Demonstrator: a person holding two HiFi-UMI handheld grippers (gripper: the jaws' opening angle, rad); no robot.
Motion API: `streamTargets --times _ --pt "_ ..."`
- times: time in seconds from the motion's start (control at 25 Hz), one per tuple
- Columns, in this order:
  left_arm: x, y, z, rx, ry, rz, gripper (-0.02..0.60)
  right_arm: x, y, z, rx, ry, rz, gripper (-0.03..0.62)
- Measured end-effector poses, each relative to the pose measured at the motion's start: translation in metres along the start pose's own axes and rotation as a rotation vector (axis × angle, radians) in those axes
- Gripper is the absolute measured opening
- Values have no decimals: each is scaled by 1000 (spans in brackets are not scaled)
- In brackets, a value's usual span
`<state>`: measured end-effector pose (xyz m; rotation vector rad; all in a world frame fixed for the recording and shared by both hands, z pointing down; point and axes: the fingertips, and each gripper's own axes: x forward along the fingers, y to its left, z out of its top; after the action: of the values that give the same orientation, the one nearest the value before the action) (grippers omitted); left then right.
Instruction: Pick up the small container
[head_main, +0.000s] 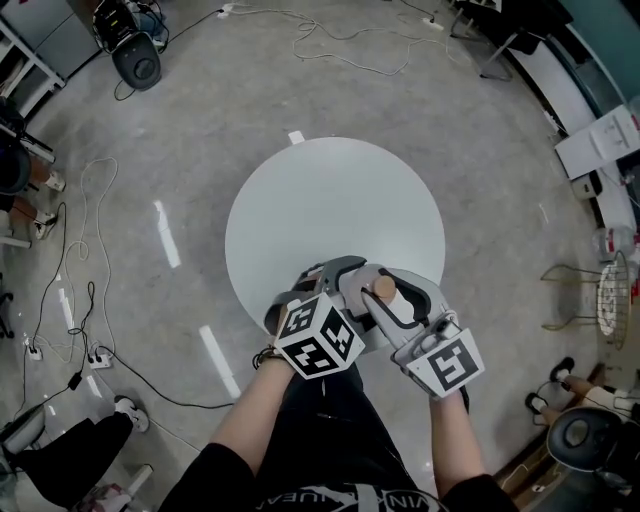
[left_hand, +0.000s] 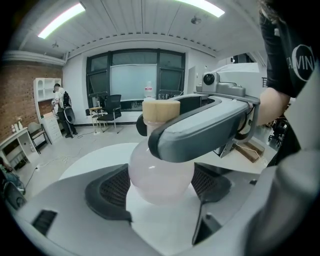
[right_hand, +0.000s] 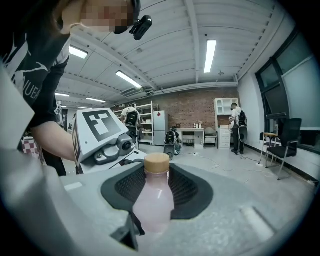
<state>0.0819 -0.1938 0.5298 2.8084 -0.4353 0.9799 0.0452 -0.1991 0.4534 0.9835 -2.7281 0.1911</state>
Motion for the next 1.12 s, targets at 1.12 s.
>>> streamTargets --times 1.12 --pt "-88 0 74 -34 -40 82 383 -19 26 108 -46 -23 76 144"
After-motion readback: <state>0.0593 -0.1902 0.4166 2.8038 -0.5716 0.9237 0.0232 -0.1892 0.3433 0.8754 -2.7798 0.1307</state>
